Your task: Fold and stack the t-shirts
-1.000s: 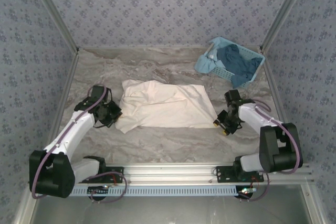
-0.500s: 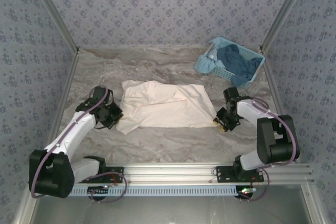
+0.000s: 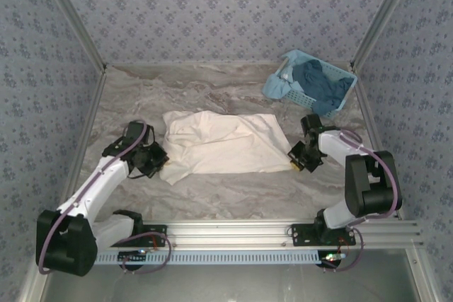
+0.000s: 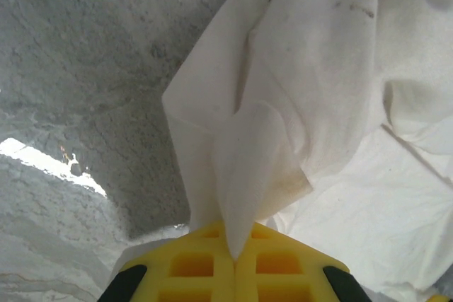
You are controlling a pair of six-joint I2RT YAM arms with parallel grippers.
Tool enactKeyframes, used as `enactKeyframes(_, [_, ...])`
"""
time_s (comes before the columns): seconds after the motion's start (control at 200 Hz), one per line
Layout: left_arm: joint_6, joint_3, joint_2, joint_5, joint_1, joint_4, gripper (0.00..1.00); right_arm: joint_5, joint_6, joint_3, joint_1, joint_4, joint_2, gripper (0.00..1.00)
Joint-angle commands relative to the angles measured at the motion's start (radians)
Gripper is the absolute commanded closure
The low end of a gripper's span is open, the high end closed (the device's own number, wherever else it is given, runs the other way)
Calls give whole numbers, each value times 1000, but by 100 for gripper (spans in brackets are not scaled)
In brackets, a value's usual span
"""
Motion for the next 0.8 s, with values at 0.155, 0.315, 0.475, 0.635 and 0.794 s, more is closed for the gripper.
enactKeyframes(0.155, [-53, -48, -37, 93, -31, -30, 100, 54, -37, 95, -2, -45, -104, 100])
enactKeyframes(0.315, [-44, -46, 66, 187, -124, -32, 100, 115, -80, 116, -21, -118, -103, 100])
enactKeyframes(0.475, [31, 40, 176, 180, -257, -199, 64, 149, -114, 117, -58, -137, -76, 100])
enactKeyframes(0.635, [64, 180, 113, -64, -278, -396, 36, 151, -142, 129, -78, -139, -44, 100])
enactKeyframes(0.794, [62, 145, 94, -50, -127, -303, 38, 142, -145, 135, -83, -131, -32, 100])
